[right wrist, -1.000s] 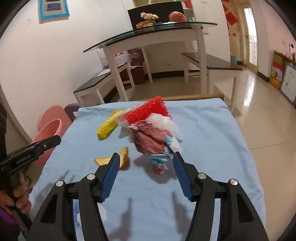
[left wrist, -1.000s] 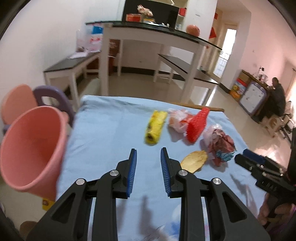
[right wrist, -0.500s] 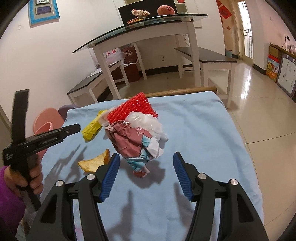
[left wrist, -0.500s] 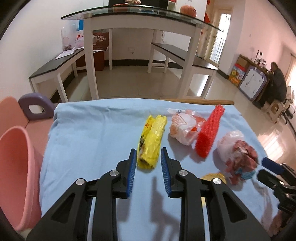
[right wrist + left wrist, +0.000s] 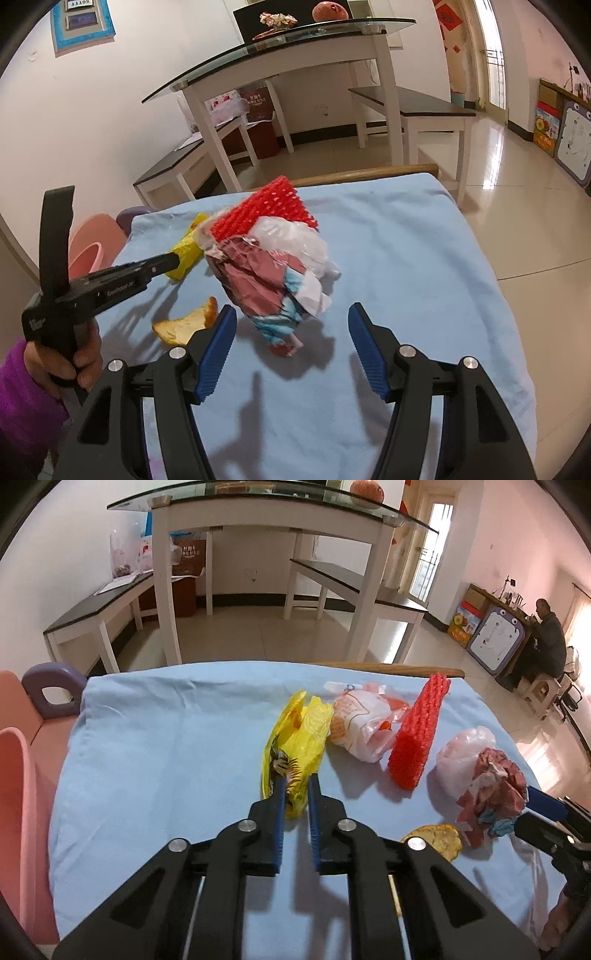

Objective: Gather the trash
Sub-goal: 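Grasp the yellow snack bag with the left tool while the right tool grasps the crumpled wrapper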

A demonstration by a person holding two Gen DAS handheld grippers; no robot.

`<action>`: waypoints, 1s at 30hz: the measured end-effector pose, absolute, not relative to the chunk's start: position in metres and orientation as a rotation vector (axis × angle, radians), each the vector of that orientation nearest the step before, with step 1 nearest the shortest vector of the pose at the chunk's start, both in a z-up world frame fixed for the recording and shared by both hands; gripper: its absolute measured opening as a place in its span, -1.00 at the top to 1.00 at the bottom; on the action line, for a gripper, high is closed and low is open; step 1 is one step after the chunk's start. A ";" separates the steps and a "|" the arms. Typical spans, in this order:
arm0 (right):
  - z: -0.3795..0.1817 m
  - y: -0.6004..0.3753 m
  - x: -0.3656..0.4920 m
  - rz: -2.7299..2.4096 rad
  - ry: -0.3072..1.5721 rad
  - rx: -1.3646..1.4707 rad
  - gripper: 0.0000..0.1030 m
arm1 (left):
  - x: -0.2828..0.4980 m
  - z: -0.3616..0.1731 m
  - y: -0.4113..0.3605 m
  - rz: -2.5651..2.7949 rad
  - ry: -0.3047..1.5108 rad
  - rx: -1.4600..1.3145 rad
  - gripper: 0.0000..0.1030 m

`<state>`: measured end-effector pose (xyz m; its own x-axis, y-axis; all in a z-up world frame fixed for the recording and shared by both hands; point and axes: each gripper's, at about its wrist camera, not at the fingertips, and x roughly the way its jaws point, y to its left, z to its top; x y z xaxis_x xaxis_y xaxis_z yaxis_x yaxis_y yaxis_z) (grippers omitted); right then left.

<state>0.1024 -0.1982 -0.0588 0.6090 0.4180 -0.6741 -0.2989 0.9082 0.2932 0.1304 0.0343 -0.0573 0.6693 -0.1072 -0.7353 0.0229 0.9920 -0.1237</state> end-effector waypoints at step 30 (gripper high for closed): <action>-0.034 -0.185 0.056 0.501 0.784 0.129 0.29 | 0.012 -0.012 0.023 -0.065 0.685 -0.109 0.88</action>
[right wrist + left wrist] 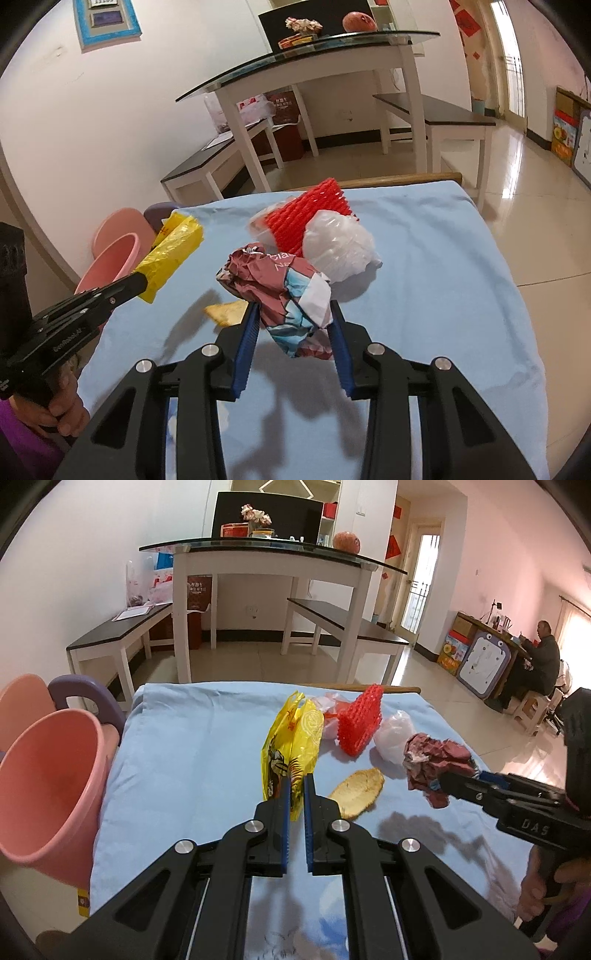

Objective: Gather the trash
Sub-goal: 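Grasp the yellow snack bag with the left tool while the right tool grasps the crumpled wrapper, then carry both items over the pink bucket and open both tools to drop them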

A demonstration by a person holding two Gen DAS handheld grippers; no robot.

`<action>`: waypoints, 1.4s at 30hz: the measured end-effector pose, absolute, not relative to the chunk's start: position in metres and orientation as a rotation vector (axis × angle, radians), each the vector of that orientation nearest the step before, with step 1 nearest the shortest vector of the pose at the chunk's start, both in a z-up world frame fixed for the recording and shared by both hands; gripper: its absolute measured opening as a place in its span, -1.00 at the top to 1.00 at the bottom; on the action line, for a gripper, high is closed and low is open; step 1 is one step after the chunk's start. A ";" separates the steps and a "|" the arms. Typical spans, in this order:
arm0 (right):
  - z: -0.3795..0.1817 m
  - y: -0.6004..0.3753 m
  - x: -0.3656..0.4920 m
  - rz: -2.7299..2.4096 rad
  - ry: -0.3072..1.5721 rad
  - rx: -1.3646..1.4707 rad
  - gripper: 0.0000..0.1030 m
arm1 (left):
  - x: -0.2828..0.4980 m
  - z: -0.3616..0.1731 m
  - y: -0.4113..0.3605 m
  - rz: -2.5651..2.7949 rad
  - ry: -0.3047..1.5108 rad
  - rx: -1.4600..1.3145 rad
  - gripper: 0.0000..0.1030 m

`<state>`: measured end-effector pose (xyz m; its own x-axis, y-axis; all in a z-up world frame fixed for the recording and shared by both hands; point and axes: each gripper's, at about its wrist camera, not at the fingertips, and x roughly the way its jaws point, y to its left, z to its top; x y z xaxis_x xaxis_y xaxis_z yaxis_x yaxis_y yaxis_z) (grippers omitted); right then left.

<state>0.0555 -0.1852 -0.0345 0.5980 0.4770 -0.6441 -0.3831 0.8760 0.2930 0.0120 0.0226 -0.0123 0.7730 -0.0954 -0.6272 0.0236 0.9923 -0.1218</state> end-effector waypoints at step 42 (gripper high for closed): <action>0.003 -0.143 0.009 0.645 0.739 0.076 0.27 | -0.062 0.023 0.043 0.121 0.589 -0.106 0.88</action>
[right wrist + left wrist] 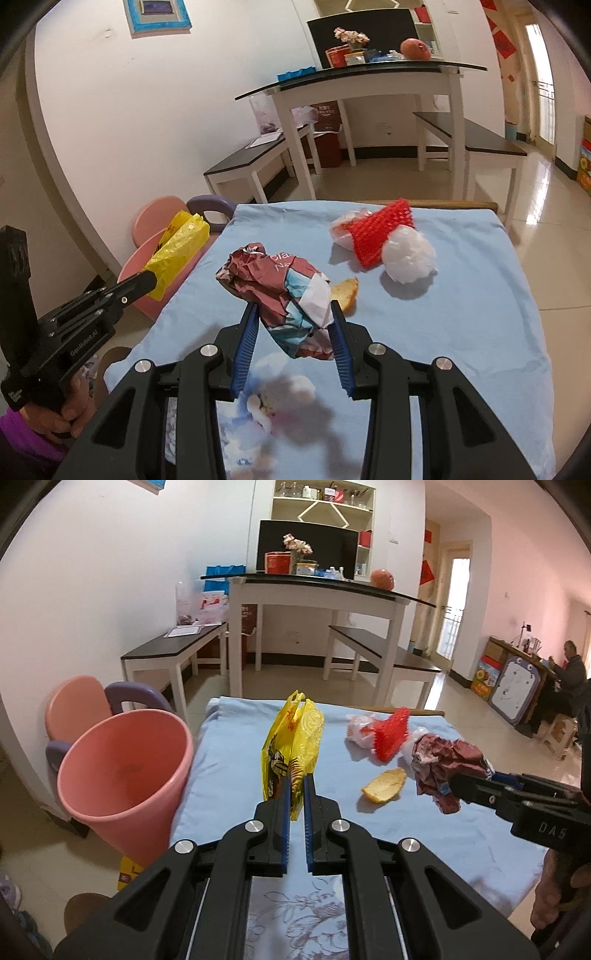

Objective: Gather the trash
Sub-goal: 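Carry both items over the pink bucket and open both tools to drop them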

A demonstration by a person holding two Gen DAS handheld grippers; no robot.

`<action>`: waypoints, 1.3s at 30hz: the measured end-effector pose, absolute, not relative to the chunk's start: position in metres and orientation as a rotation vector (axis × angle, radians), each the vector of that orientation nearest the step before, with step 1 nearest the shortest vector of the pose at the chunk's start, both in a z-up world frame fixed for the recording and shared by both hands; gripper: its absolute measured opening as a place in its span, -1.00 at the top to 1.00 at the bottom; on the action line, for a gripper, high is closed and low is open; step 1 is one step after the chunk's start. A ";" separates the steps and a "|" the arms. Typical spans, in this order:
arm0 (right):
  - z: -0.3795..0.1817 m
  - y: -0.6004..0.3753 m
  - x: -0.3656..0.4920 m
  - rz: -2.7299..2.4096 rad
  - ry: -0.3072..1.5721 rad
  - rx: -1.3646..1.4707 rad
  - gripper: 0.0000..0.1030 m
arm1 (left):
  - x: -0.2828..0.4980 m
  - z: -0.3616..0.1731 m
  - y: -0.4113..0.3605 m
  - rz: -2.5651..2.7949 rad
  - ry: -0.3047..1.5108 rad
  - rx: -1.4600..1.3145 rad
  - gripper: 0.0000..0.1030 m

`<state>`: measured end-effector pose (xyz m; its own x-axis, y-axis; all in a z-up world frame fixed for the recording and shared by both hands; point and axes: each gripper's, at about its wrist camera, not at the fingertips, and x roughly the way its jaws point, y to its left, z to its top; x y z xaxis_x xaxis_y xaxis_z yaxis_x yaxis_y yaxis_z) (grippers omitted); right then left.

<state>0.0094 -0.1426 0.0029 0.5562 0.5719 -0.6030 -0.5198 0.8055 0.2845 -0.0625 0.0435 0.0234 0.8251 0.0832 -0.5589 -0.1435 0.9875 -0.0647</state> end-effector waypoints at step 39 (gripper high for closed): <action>-0.020 0.133 0.057 1.009 0.805 -0.021 -0.10 | -0.067 -0.003 0.239 0.468 0.682 -0.252 0.24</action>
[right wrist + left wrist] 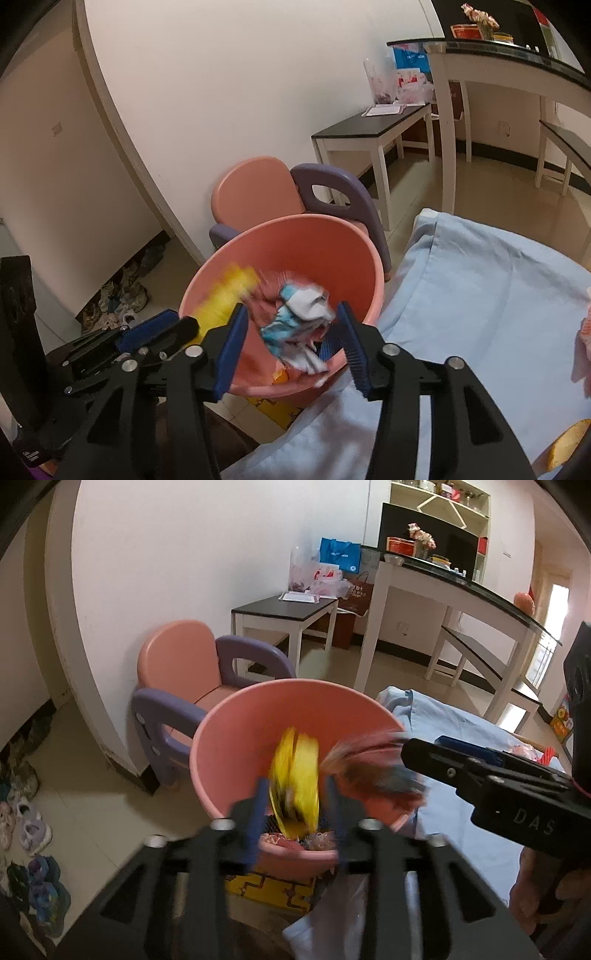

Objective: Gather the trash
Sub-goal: 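Carry both items over the pink bucket and open both tools to drop them, then move both tools back over the table toward the peel and white bag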

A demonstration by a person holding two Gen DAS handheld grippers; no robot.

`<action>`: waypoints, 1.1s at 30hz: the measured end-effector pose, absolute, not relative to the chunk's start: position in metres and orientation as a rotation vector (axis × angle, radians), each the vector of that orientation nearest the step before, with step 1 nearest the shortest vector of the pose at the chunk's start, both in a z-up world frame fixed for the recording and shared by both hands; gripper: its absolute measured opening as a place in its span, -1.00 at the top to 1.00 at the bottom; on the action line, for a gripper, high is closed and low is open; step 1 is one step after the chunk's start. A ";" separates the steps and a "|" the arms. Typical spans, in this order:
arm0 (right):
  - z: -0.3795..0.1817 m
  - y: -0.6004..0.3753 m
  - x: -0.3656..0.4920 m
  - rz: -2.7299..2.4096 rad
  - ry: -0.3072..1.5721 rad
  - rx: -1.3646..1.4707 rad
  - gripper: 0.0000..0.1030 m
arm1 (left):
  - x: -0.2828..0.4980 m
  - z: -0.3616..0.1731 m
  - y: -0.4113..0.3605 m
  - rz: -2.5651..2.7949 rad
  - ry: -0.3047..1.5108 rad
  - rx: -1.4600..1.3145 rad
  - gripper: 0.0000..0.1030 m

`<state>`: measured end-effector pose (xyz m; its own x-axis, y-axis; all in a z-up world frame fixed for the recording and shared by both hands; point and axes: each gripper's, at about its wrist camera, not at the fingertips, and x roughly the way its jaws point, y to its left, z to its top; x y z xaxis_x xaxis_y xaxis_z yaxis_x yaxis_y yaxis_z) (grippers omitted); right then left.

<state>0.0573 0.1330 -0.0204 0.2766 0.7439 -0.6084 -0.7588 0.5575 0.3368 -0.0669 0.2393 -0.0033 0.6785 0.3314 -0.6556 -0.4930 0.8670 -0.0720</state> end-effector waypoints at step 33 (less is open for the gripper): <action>0.016 -0.003 -0.005 0.823 0.666 -0.008 -0.12 | -0.085 0.026 0.139 0.355 0.617 -0.267 0.24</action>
<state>-0.0054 -0.0034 0.0160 0.4897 0.6755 -0.5513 -0.6803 0.6915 0.2430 -0.0849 0.1388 0.0262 0.7588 0.2435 -0.6041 -0.4005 0.9059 -0.1378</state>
